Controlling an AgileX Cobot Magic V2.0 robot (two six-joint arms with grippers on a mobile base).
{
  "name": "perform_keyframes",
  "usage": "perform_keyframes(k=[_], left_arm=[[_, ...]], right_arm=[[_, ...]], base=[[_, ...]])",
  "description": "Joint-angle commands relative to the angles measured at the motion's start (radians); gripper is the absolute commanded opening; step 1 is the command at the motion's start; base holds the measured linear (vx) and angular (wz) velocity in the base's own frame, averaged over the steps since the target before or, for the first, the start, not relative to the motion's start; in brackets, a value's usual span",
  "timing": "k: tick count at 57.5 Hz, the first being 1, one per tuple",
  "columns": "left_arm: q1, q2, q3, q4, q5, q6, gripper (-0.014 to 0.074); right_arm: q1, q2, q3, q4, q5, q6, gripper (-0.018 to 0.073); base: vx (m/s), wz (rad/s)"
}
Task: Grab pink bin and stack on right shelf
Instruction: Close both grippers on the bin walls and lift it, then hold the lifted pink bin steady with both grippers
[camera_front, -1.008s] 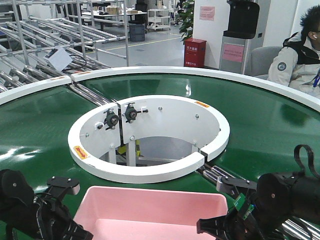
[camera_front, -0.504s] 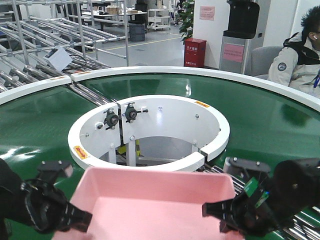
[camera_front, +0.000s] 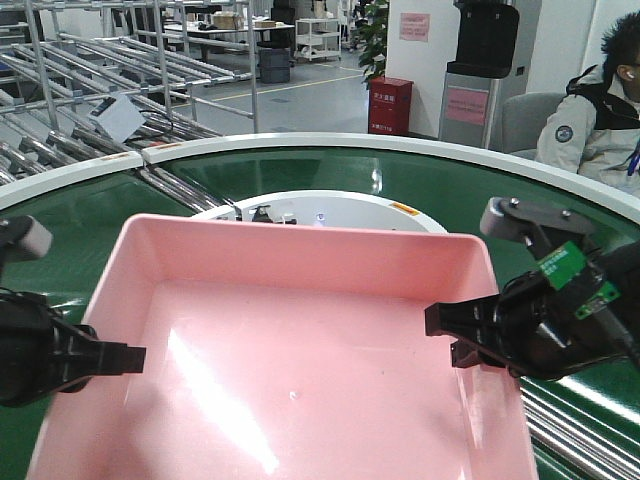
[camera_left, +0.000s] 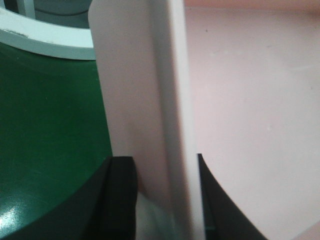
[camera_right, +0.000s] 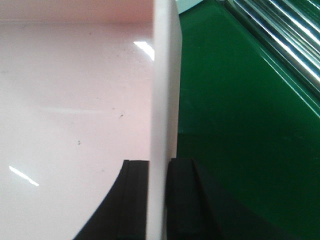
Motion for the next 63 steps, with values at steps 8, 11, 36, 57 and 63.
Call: perform_keyframes(k=[8,11,36,57,63], left_arm=[[-0.008,-0.066,-0.031,-0.089,0.051,0.019,-0.0006],[-0.008,-0.065,-0.031,-0.089,0.069,0.019,-0.0006],[-0.008,-0.065,-0.031,-0.089,0.094,0.019,-0.0005],[-0.008,-0.065,-0.031,-0.089,0.093,0.019,-0.0005],[-0.008,-0.065,-0.031,-0.089,0.093,0.019,-0.0005]], right_arm=[[-0.004,-0.1,-0.038,0.02,-0.068,-0.007,-0.0009],[-0.004,-0.112,-0.038,0.02,-0.067,-0.007,-0.0009],[-0.004,-0.124,-0.033,0.02,-0.073,-0.007,-0.0009],[-0.004,-0.124,-0.033,0.02,-0.074,-0.007,-0.0009],[-0.004,-0.124,-0.033,0.02,-0.074,-0.007,-0.0009]], base=[[0.0,0.0],[0.0,0.0],[0.0,0.0],[0.0,0.0],[0.0,0.0]])
